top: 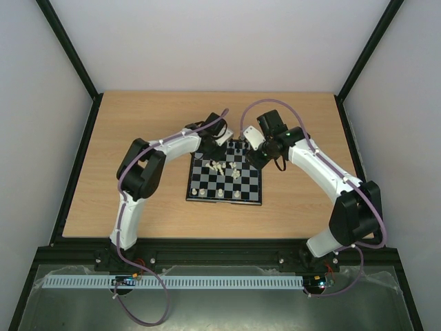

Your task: Set up the chess pieces on the board

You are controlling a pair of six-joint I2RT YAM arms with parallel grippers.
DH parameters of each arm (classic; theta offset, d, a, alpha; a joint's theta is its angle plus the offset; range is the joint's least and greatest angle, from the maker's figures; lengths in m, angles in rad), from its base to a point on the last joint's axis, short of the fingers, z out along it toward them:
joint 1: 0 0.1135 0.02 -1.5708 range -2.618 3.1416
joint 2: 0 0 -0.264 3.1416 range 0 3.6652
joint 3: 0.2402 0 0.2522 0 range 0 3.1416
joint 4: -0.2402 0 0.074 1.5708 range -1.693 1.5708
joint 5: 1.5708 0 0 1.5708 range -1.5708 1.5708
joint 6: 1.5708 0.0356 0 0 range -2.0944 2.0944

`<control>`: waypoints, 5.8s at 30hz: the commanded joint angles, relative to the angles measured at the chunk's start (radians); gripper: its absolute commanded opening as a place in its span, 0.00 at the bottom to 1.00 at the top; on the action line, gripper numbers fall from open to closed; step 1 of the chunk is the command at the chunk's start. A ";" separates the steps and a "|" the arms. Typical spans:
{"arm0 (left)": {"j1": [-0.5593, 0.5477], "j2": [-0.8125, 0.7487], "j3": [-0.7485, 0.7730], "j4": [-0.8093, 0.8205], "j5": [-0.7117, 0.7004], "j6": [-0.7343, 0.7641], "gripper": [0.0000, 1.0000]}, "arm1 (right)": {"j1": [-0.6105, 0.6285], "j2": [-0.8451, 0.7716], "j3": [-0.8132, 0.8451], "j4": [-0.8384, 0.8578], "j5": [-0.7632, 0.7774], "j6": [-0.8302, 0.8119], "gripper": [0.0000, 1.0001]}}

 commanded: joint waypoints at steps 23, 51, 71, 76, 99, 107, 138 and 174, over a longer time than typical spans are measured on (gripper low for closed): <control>0.117 -0.070 0.145 -0.476 0.661 0.324 0.11 | 0.014 -0.166 -0.084 0.102 -0.140 -0.546 0.50; 0.119 -0.138 0.066 -0.647 0.896 0.419 0.11 | 0.225 0.089 -0.064 0.250 -0.038 -0.817 0.43; 0.140 -0.134 0.066 -0.643 0.907 0.402 0.21 | 0.258 0.068 -0.088 0.233 -0.005 -0.752 0.10; 0.193 -0.203 0.016 -0.595 0.899 0.369 0.40 | 0.257 0.080 -0.025 0.184 0.002 -0.579 0.07; 0.275 -0.770 -0.570 0.410 0.944 -0.087 0.41 | 0.222 0.116 0.170 0.032 -0.355 0.063 0.07; 0.269 -0.724 -0.546 0.239 1.028 0.040 0.38 | 0.205 0.117 0.175 0.047 -0.362 0.085 0.08; 0.240 -0.616 -0.482 0.153 1.113 0.114 0.20 | 0.197 0.108 0.164 0.046 -0.348 0.058 0.11; 0.229 -0.577 -0.469 -0.244 0.401 0.467 0.08 | 0.061 -0.087 -0.060 0.062 -0.238 0.060 0.54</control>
